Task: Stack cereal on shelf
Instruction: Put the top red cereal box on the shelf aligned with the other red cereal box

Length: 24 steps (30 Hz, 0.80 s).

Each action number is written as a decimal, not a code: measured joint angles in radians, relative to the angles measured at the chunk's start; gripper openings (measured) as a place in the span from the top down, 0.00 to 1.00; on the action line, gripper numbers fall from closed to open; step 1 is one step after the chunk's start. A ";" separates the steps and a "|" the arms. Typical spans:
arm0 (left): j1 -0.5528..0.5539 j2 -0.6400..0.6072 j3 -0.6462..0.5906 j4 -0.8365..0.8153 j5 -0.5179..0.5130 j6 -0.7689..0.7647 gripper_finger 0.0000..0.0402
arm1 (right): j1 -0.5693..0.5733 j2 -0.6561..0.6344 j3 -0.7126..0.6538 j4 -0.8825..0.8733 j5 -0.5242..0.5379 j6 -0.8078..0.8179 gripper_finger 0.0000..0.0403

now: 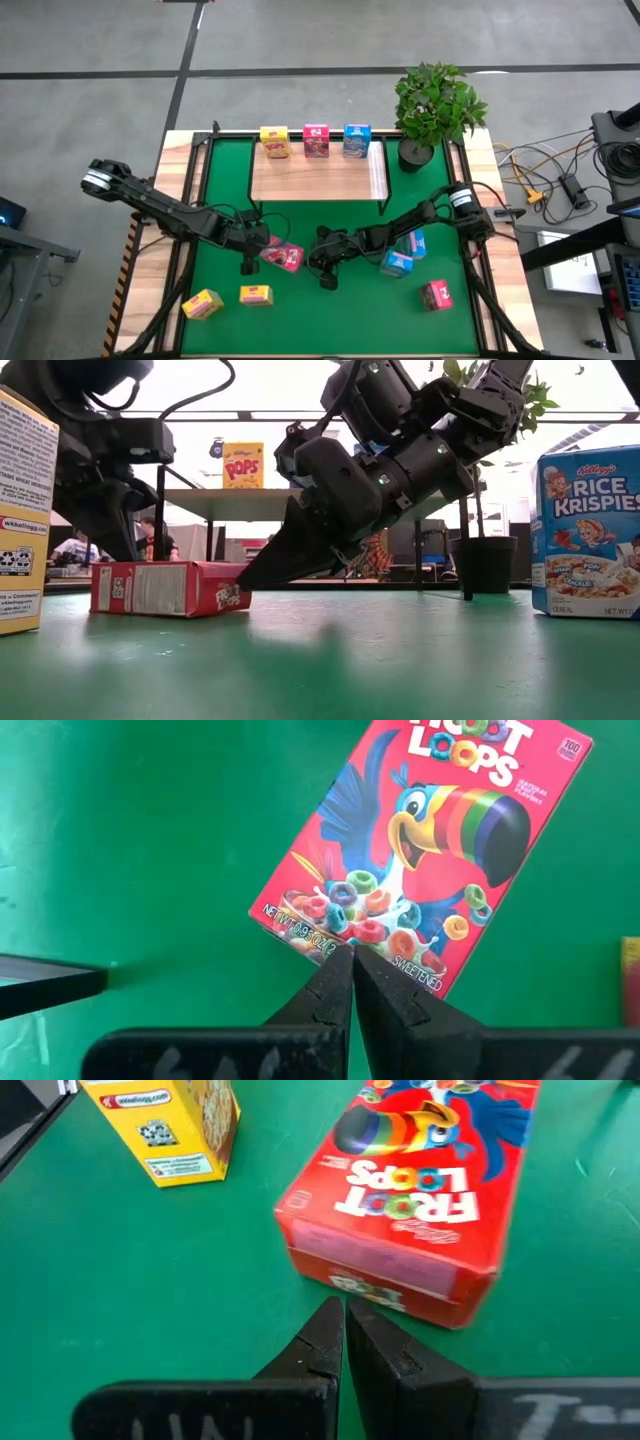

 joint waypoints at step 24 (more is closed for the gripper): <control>0.001 -0.001 -0.080 -0.010 -0.058 -0.085 1.00 | -0.003 -0.139 0.007 -0.160 0.001 -0.060 0.98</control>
